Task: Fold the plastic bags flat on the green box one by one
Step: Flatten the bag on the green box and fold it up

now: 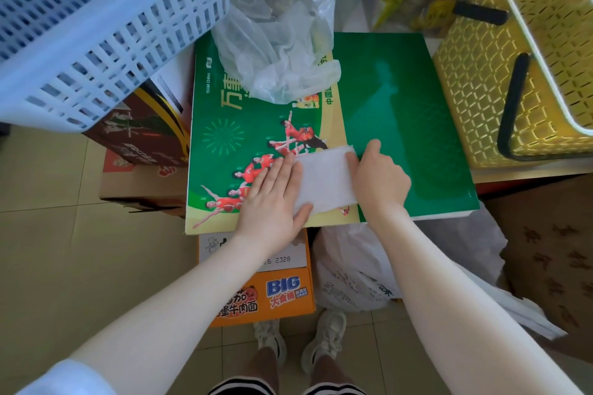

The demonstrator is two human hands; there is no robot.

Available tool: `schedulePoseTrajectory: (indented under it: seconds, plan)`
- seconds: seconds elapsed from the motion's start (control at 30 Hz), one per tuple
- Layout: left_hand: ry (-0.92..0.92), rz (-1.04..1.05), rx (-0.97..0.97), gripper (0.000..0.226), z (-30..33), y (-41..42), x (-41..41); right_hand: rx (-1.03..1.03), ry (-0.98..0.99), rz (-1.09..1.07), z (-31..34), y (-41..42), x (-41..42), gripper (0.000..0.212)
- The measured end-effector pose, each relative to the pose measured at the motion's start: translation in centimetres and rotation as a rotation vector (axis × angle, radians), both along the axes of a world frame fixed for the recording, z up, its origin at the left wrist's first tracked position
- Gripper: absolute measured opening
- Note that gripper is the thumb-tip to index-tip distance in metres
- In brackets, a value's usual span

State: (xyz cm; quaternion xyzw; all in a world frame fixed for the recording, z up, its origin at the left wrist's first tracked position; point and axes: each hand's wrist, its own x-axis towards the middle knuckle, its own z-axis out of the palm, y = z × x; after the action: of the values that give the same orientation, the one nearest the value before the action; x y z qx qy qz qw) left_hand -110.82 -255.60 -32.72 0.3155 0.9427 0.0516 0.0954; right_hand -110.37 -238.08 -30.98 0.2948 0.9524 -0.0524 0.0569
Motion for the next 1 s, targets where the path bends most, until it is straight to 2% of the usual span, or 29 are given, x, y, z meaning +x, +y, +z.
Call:
schedulePoseTrajectory:
  seconds: [0.07,0.13,0.2,0.23,0.3,0.43,0.63,0.83,0.87,0.93,1.0]
  plan:
    - [-0.001,-0.006,-0.009,0.077,0.1,-0.2,-0.2,0.098,0.159,0.162,0.3,-0.4,0.1,0.025]
    - [-0.001,-0.005,0.011,0.077,0.2,-0.3,-0.4,0.137,0.339,0.471,-0.2,-1.6,0.6,0.034]
    - [0.0,-0.015,0.019,0.078,0.1,-0.4,-0.4,0.091,0.302,0.734,-1.3,-2.5,1.5,0.043]
    - [0.0,-0.023,0.007,0.078,0.1,-0.5,-0.4,0.073,0.235,0.786,-1.7,-2.6,1.9,0.047]
    - [0.001,-0.031,-0.014,0.078,-0.3,-0.6,-0.6,0.045,0.137,0.794,-2.3,-2.2,2.3,0.054]
    - [-0.012,-0.05,-0.03,0.083,-0.1,-0.8,-0.7,0.07,0.106,0.776,-2.5,-1.6,2.3,0.058]
    - [-0.039,-0.055,-0.027,0.082,0.2,-0.9,-0.9,0.022,-0.02,0.641,-2.0,0.8,2.5,0.066]
    - [-0.074,-0.105,-0.045,0.097,0.2,-1.2,-1.4,0.027,-0.17,0.559,-0.8,2.5,2.9,0.081]
    - [-0.086,-0.111,-0.042,0.098,0.5,-1.2,-1.6,0.061,-0.166,0.556,-0.5,2.1,2.9,0.079]
    - [-0.124,-0.124,-0.041,0.098,1.1,-1.2,-2.1,0.127,-0.103,0.605,0.7,1.0,2.9,0.059]
    - [-0.132,-0.152,-0.038,0.098,1.8,-1.1,-2.5,0.112,-0.015,0.745,1.0,0.6,3.1,0.048]
